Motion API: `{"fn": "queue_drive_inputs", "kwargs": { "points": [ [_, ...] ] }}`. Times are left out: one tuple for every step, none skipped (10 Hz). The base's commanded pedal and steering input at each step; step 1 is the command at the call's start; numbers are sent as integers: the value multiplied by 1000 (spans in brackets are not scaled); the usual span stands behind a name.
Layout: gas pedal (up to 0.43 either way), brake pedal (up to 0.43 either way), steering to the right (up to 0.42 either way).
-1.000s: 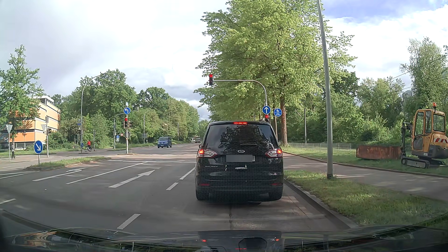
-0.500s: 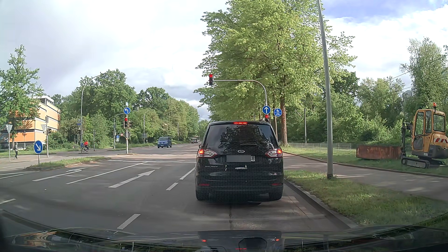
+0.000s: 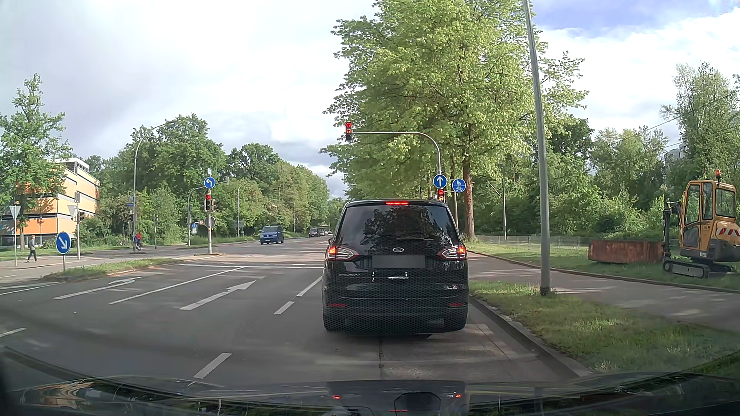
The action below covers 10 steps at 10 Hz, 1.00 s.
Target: Follow the waypoints while adhering to traffic rules and regulations
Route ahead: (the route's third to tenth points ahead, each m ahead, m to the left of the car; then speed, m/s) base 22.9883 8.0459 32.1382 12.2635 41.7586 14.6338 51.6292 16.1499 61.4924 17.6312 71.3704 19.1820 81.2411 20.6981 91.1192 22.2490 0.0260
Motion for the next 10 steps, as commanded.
{"fn": "queue_drive_inputs", "kwargs": {
  "points": [
    [0, 171, 7],
    [0, 171, 7],
    [0, 171, 7],
    [0, 171, 7],
    [0, 171, 7],
    [0, 165, 7],
    [0, 171, 7],
    [0, 165, 7],
    [0, 171, 7],
    [0, 171, 7]
  ]
}}
